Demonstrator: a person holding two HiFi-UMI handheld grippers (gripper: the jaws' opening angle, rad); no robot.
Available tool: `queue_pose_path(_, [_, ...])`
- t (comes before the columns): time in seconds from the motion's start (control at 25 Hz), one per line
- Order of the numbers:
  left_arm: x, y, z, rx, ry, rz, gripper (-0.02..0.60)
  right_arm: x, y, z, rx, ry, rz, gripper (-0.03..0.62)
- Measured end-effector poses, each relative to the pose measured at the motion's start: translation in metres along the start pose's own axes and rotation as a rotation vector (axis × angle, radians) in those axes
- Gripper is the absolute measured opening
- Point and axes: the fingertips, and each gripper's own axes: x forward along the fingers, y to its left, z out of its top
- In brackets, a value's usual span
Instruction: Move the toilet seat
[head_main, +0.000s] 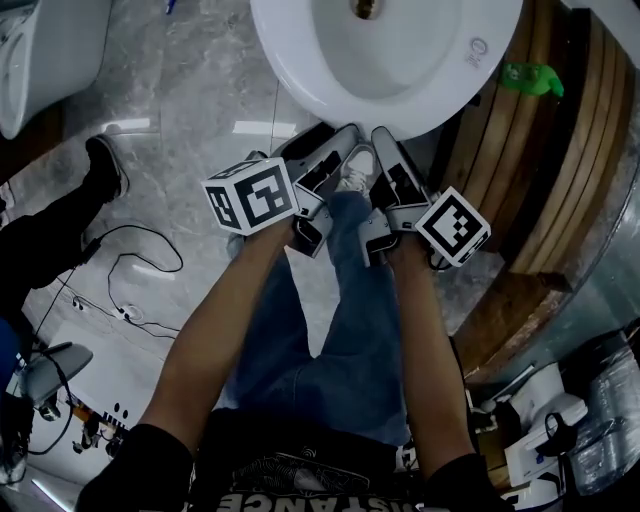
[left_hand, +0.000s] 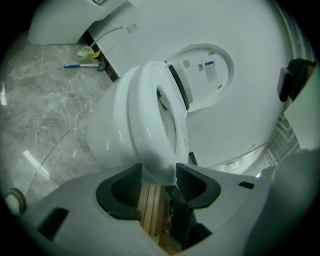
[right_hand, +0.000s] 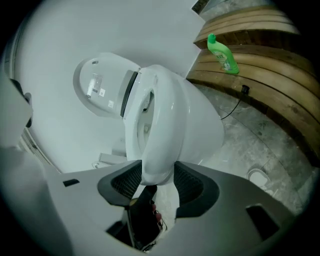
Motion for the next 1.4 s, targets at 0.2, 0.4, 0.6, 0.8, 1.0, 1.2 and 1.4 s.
queue_pose_path(0.2, [0.000, -0.001, 0.002, -0.019, -0.009, -0.004, 0.204, 0.002, -0.001, 0.003, -0.019, 0.006, 0.014, 0.199])
queue_pose_path(0.4, [0.000, -0.001, 0.001, -0.027, 0.004, 0.009, 0.190, 0.000, -0.002, 0.003, 0.000, 0.005, 0.012, 0.186])
queue_pose_path(0.6, [-0.007, -0.014, 0.007, -0.038, 0.012, 0.008, 0.179, -0.008, 0.008, 0.007, 0.021, 0.001, -0.013, 0.179])
queue_pose_path(0.8, [-0.018, -0.035, 0.012, -0.051, 0.020, 0.002, 0.176, -0.021, 0.027, 0.008, 0.053, -0.006, -0.034, 0.175])
queue_pose_path(1.0, [-0.040, -0.066, 0.016, -0.068, 0.005, -0.014, 0.169, -0.041, 0.063, 0.011, 0.035, -0.015, 0.026, 0.164])
queue_pose_path(1.2, [-0.053, -0.095, 0.024, -0.095, -0.008, -0.040, 0.161, -0.057, 0.087, 0.017, 0.071, -0.033, 0.033, 0.154])
queue_pose_path(1.4, [-0.067, -0.127, 0.037, -0.114, -0.047, -0.058, 0.158, -0.071, 0.122, 0.027, 0.068, -0.034, 0.073, 0.147])
